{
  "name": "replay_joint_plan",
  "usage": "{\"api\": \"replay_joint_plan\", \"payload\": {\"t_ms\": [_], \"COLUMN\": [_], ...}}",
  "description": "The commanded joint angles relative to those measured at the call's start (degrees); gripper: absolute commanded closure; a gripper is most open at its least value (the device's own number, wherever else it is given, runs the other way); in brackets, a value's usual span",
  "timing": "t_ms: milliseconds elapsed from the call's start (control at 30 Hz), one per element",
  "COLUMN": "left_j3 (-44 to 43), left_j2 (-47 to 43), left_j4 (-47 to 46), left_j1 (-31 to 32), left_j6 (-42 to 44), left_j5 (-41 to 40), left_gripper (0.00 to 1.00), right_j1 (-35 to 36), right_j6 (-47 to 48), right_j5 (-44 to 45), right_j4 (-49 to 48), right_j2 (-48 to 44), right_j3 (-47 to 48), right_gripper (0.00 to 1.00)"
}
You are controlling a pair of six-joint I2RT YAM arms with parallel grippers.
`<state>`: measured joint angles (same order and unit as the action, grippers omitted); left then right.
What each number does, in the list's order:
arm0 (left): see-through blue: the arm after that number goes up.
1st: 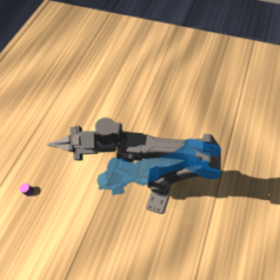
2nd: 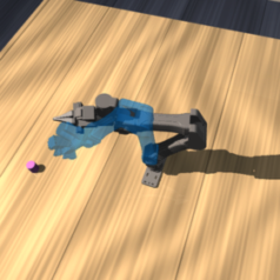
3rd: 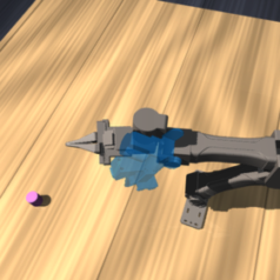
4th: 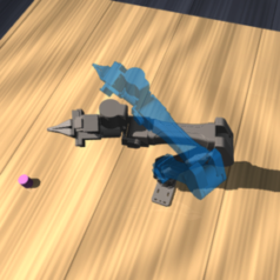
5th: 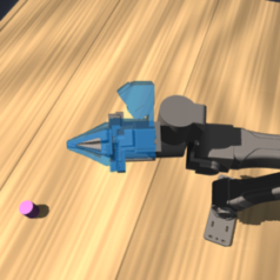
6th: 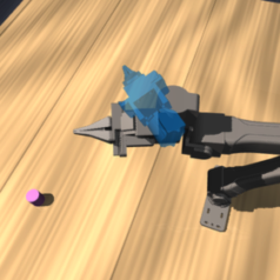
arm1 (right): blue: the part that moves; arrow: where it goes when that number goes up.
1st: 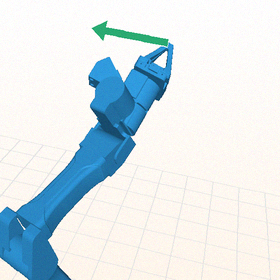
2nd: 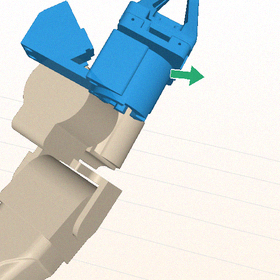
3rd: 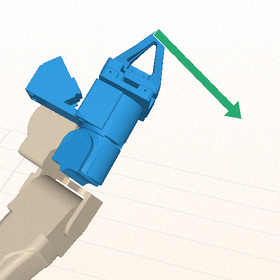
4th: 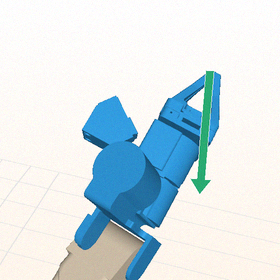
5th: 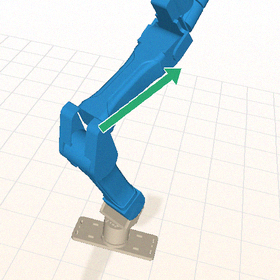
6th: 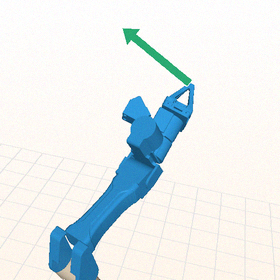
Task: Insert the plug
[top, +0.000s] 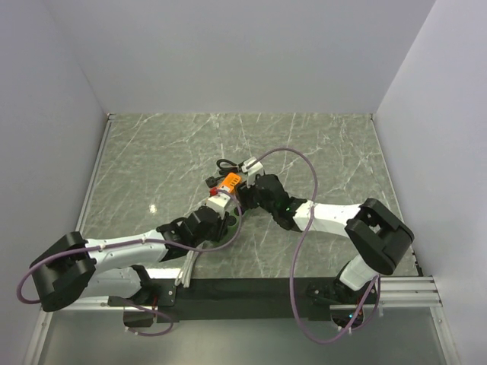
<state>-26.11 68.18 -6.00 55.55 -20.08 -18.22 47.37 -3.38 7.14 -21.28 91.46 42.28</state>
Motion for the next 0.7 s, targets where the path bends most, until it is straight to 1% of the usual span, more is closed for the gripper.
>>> {"api": "replay_joint_plan", "payload": {"t_ms": [0, 67, 167, 200, 333, 433, 600, 667], "left_j3": [-0.1, -0.1, 0.1, 0.1, 0.4, 0.3, 0.9, 1.4], "left_j2": [-0.9, -0.8, -0.9, -1.0, -2.5, -4.4, -5.9, -5.3], "left_j4": [-6.7, -6.9, -7.4, -7.5, -8.3, -8.5, -10.8, -13.0], "left_j1": [-1.2, -1.2, -1.2, -1.2, -1.3, -1.2, -1.3, -1.2], "left_j6": [0.3, 0.4, 0.6, 0.7, 1.4, 2.2, 4.2, 5.2], "left_j5": [3.3, 3.6, 3.3, 3.3, 2.9, 2.4, 3.5, 4.5], "left_gripper": [0.73, 0.70, 0.60, 0.54, 0.42, 0.40, 0.40, 0.41], "right_j1": [4.7, 5.1, 5.9, 6.2, 7.1, 7.3, 8.6, 9.8], "right_j6": [-14.0, -14.4, -15.0, -15.2, -15.6, -16.7, -20.1, -21.7], "right_j5": [-10.5, -10.2, -9.5, -9.0, -8.4, -8.0, -7.2, -5.1], "right_j4": [14.6, 13.7, 13.0, 12.8, 13.2, 13.0, 13.1, 13.3], "right_j2": [6.3, 6.4, 6.5, 6.3, 6.2, 5.7, 4.8, 4.4], "right_j3": [-7.1, -8.4, -9.1, -9.3, -9.6, -10.2, -11.6, -12.1], "right_gripper": [1.00, 1.00, 1.00, 1.00, 1.00, 1.00, 1.00, 1.00]}}
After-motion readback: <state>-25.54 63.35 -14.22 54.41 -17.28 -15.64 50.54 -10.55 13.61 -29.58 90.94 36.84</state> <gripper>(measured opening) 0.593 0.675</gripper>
